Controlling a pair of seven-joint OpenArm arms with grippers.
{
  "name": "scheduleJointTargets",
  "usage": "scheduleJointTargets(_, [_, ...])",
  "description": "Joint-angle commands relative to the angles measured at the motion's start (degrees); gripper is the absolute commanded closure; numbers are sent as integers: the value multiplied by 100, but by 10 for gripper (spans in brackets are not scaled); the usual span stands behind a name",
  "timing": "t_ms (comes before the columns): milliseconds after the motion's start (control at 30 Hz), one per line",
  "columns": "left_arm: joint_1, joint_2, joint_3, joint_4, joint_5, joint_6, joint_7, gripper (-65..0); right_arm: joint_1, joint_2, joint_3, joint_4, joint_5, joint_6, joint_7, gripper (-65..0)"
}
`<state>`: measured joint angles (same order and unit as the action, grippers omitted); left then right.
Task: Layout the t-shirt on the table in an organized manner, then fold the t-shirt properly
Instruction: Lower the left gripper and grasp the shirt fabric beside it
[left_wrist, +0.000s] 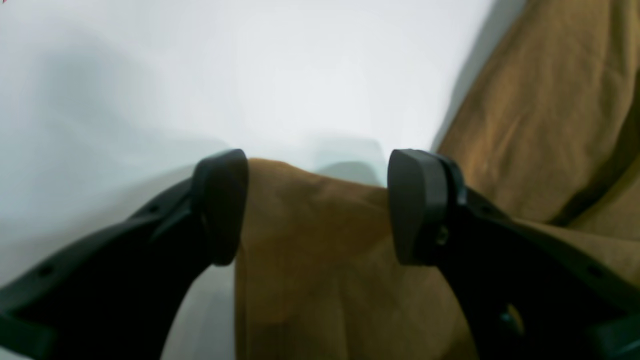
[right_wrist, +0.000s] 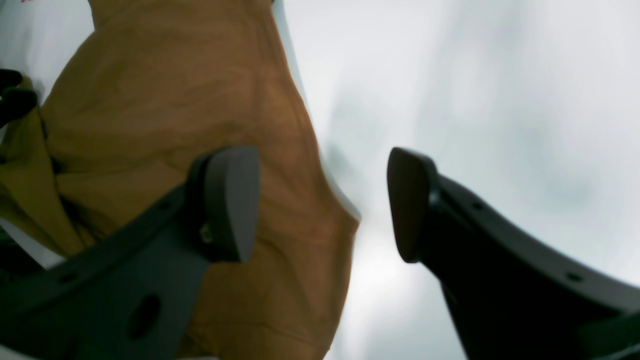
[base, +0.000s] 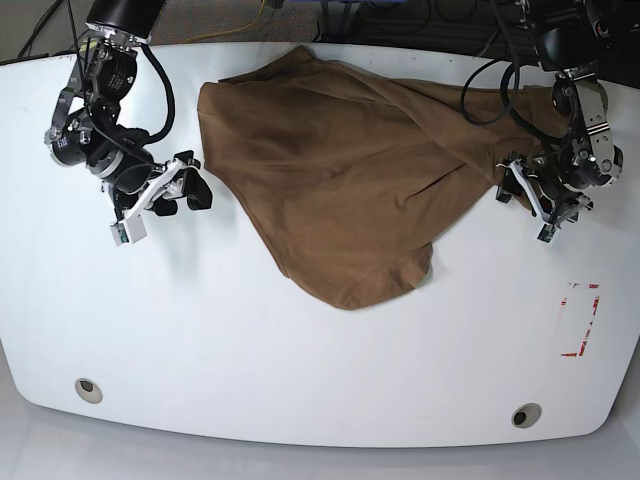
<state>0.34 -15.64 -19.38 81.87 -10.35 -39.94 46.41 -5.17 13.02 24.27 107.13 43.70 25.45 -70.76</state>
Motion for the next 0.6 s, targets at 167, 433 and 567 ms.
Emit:
scheduleJointTargets(167, [41, -190, -18, 90, -60, -6, -118, -411, 73, 74, 21, 87, 91, 0, 109, -388])
scheduleJointTargets(433, [58, -190, -18, 90, 107, -6, -118, -411, 73, 74, 21, 87, 91, 0, 118, -388])
scheduleJointTargets(567, [50, -155, -18, 90, 503, -6, -118, -411, 73, 74, 21, 87, 91, 0, 118, -388])
